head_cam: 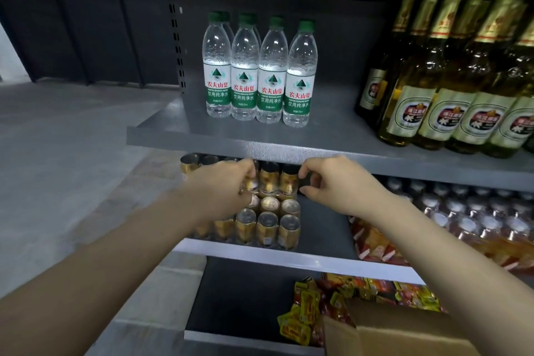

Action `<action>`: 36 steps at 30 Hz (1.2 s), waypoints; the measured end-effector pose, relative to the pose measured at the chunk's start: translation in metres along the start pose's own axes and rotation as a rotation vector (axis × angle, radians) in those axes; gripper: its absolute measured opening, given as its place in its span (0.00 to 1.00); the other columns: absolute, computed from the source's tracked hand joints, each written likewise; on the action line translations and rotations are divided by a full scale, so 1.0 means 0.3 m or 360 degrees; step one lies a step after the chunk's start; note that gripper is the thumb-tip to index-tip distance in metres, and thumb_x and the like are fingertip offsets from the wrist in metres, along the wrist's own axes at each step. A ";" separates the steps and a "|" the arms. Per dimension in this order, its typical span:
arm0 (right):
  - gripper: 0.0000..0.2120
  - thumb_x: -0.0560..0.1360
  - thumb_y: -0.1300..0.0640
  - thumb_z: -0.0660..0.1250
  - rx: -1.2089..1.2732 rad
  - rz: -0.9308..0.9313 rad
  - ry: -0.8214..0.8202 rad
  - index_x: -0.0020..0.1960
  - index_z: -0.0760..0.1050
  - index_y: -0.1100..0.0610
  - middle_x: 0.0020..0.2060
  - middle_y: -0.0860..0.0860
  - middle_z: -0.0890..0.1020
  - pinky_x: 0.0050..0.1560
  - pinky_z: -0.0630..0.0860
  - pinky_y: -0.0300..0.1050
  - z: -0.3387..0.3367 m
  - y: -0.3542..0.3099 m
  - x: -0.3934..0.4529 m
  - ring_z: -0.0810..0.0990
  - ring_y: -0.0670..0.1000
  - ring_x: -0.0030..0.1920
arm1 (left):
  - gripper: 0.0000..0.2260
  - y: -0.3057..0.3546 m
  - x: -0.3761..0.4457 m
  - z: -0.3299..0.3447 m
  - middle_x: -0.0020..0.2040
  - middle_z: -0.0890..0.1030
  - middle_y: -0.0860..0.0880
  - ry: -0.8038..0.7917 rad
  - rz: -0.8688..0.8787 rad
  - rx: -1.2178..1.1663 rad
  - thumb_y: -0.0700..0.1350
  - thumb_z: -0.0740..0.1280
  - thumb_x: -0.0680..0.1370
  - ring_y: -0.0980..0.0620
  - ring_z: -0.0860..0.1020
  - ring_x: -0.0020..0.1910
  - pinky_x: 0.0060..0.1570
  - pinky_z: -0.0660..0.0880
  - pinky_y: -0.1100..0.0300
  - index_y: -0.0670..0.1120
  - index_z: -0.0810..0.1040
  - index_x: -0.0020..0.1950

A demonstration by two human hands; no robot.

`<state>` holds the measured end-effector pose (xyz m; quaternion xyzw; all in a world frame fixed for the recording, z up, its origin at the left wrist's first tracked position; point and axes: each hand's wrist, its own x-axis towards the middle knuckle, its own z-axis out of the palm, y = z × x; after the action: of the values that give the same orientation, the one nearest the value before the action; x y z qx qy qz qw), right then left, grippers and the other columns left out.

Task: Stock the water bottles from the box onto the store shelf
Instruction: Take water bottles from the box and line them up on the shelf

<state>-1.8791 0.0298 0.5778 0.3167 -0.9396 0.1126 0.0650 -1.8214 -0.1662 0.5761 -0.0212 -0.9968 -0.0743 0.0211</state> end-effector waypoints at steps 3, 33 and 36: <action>0.11 0.72 0.52 0.66 -0.0017 -0.0006 0.0005 0.54 0.75 0.51 0.44 0.49 0.82 0.42 0.70 0.43 0.007 -0.025 -0.055 0.78 0.52 0.47 | 0.12 0.017 -0.051 0.019 0.55 0.76 0.51 -0.0026 0.0018 -0.0024 0.48 0.61 0.76 0.48 0.74 0.53 0.51 0.73 0.52 0.51 0.68 0.60; 0.09 0.73 0.55 0.66 0.0000 0.0505 -0.0041 0.52 0.76 0.54 0.42 0.50 0.81 0.38 0.69 0.43 -0.061 0.071 -0.884 0.73 0.49 0.38 | 0.12 0.468 -0.496 0.203 0.50 0.79 0.52 -0.0274 0.0425 -0.0069 0.48 0.62 0.77 0.51 0.75 0.48 0.46 0.74 0.53 0.51 0.70 0.60; 0.10 0.73 0.54 0.66 0.0019 0.0518 -0.0045 0.53 0.76 0.54 0.42 0.49 0.80 0.41 0.74 0.45 -0.073 0.137 -0.949 0.75 0.49 0.39 | 0.12 0.558 -0.497 0.229 0.49 0.79 0.51 -0.0330 0.0444 -0.0074 0.47 0.62 0.77 0.50 0.75 0.47 0.47 0.75 0.51 0.50 0.70 0.60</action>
<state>-1.6780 0.2323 0.5370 0.1624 -0.9786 0.1227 0.0308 -1.6678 0.0036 0.5262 -0.1674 -0.9790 -0.0910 -0.0723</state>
